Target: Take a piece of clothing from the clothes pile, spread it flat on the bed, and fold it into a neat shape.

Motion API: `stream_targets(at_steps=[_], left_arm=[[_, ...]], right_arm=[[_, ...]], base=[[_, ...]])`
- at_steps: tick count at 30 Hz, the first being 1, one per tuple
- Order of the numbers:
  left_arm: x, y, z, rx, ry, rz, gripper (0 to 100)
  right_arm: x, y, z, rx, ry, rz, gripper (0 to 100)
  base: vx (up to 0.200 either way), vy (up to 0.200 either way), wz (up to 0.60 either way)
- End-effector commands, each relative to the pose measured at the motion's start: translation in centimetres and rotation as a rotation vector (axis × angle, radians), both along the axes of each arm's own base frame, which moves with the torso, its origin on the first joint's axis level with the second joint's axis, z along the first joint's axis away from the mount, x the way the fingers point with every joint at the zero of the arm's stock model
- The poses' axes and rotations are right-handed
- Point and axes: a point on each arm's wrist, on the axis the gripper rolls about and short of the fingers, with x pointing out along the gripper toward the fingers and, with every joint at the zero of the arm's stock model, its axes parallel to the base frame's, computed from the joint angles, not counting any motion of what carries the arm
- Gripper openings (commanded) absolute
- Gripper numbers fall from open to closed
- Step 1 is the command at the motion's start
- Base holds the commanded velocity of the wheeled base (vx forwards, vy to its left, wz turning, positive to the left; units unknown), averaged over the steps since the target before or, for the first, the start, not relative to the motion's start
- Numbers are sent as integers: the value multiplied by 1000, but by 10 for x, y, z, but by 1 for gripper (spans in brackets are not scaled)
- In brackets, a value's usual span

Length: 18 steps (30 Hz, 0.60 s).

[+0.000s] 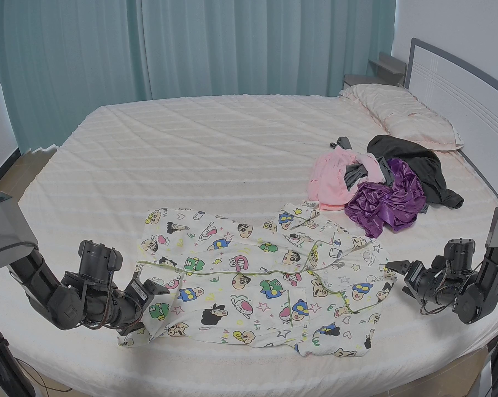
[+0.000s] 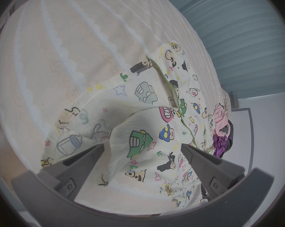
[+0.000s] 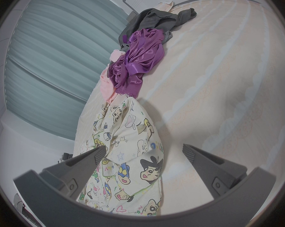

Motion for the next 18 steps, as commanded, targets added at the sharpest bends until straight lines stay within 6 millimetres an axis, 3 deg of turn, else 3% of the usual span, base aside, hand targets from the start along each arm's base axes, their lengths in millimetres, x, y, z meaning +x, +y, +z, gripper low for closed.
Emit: stream_targets(at_steps=[1, 13, 14, 18], left_arm=[[-6, 1, 7, -1, -17, -1, 100], [1, -3, 9, -6, -38, -8, 100], [2, -4, 6, -1, -28, -9, 0], [6, -4, 1, 41, -24, 25, 0]], right_arm=[[0, 0, 0, 0, 1, 0, 100], [0, 0, 0, -1, -2, -2, 100], [0, 0, 0, -1, -2, -2, 100], [0, 0, 1, -1, -3, -2, 100]], base=[[0, 0, 0], [0, 0, 0], [0, 0, 0], [0, 0, 0]])
